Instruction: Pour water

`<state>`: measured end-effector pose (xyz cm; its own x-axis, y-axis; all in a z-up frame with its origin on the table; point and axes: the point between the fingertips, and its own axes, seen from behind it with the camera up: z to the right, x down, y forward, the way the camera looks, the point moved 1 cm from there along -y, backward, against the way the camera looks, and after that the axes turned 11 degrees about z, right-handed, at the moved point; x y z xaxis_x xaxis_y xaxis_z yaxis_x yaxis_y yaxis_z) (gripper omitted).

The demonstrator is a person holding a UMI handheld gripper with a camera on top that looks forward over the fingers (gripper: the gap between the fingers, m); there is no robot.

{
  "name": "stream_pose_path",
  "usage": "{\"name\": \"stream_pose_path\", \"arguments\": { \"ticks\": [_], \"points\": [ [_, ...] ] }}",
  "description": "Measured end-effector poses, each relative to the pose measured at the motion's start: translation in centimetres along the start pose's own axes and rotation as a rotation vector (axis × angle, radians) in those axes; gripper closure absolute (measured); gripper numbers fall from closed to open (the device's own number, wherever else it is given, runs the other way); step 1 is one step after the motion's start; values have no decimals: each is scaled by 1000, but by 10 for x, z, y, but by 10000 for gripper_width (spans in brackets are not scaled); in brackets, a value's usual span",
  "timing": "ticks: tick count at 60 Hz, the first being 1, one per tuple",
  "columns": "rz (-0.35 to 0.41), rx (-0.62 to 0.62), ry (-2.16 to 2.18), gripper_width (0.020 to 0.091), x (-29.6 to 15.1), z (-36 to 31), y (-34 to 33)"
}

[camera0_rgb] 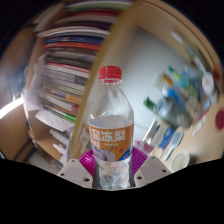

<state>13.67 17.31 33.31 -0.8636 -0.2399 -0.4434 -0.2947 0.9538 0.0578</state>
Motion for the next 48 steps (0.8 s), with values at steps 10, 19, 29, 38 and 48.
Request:
{"name": "stream_pose_path", "arguments": {
  "ticks": [10, 19, 29, 38, 48],
  "points": [
    [281, 229, -647, 677, -143, 80, -33],
    [309, 450, -937, 663, -183, 210, -55],
    [238, 546, -1035, 657, -171, 314, -62],
    [203, 572, -1098, 629, -159, 356, -66],
    [266, 537, -1108, 611, -160, 358, -70]
  ]
}}
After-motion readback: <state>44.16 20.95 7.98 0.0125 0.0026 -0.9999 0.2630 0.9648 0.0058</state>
